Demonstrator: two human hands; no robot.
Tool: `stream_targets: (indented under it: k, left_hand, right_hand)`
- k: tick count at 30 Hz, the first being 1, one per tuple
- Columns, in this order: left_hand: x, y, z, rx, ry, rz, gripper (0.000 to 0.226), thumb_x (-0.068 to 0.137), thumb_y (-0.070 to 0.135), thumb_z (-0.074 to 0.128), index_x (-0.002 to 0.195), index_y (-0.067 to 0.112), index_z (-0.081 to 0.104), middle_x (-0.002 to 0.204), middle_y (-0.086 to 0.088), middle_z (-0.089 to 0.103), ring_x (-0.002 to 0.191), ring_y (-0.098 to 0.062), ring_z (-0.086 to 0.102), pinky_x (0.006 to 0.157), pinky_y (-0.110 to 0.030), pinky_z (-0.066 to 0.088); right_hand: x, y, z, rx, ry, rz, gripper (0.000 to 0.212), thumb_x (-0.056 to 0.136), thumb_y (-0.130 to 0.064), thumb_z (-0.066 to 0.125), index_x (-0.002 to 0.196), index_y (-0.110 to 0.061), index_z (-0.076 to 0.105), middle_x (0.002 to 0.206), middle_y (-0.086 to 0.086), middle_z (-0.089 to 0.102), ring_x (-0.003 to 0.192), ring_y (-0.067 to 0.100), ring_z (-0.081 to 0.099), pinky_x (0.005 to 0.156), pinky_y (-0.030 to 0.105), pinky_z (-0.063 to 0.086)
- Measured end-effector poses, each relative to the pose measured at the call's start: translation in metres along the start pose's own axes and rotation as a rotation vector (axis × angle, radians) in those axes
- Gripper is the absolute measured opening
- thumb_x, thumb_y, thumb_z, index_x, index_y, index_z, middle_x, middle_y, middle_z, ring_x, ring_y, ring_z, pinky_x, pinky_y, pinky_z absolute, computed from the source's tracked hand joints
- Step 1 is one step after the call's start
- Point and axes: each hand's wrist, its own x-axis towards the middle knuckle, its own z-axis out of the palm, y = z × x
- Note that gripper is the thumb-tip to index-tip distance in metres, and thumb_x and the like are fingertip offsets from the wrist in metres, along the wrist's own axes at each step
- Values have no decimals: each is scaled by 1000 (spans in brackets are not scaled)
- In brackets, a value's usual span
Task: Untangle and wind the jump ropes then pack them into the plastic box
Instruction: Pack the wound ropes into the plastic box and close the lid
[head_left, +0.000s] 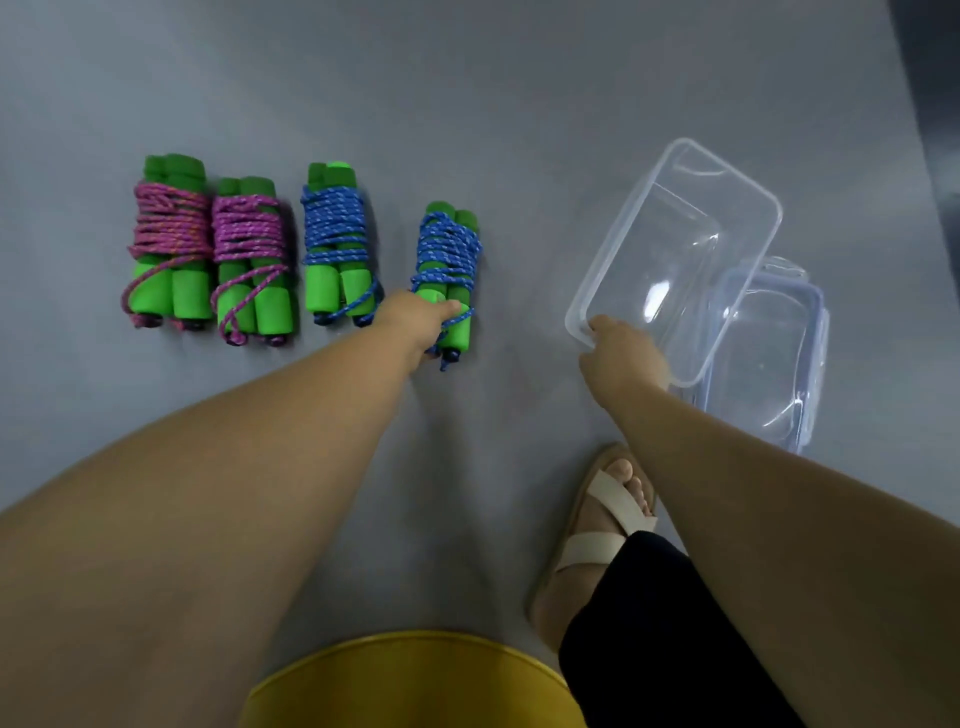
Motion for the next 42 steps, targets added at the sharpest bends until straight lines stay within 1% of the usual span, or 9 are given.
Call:
stream_targets:
  k: [7,11,14,16,19,21,25,29,42]
  left_hand:
    - [-4,-12,6,640,283,167,44,92,26,51,127,1,46,132,-20,47,120,-36,47,98,-37,38]
    - [-31,-4,30,617,200,351,51,94,49,38,126,11,51,129,-15,53,118,-34,49,96,-37,38]
    - [-32,-6,34,703,65,297,46,94,40,45,128,10,48,132,-13,53,120,-33,50,93,-35,40]
    - [-29,-16,26,863,35,242,33,93,18,46,123,4,50,130,-16,54,117,-34,52,87,-35,43]
    - [-30,-37,17,938,-23,159,31,89,5,45,119,-1,55,125,-19,57,112,-36,57,87,-37,47]
    - [-32,-51,14,889,-89,128,27,88,6,46,111,-1,57,117,-19,61,102,-37,62,85,-38,53]
    - [-33,-56,6,814,-8,145,39,91,45,48,101,8,59,106,-14,64,95,-34,65,82,-38,53]
    - [-7,-29,-6,667,379,343,38,94,36,46,118,7,51,126,-17,50,115,-35,50,93,-39,39]
    - [22,-13,-22,664,285,250,30,90,24,56,113,4,59,116,-16,62,105,-33,58,72,-29,38]
  right_hand:
    - [-15,-23,4,-158,269,-450,24,88,-7,46,108,-12,58,104,10,62,95,32,60,65,35,43]
    - [-49,-39,29,-209,248,-729,21,58,-7,70,77,-14,68,62,3,60,48,26,58,35,23,35]
    - [-66,-44,37,-339,-6,-826,36,68,-18,76,103,-19,68,87,1,66,70,23,64,46,28,41]
    - [-63,-36,35,-287,-156,-830,37,90,-41,51,122,-24,57,118,1,59,106,24,56,77,36,48]
    - [-57,-26,18,-25,164,-677,44,84,-52,43,97,-15,64,103,10,60,97,34,55,82,42,46]
    - [-36,-17,7,164,439,-331,37,83,-37,56,111,-13,56,120,11,52,109,34,48,92,44,40]
    - [-9,-15,-7,580,125,135,64,90,-19,54,145,-15,21,149,7,26,128,28,40,93,32,36]
    - [-5,-16,5,618,76,166,58,88,0,39,143,-16,28,142,6,40,118,28,50,80,27,37]
    - [4,-11,10,536,56,158,48,91,-4,36,138,-11,35,135,10,47,112,29,52,74,27,34]
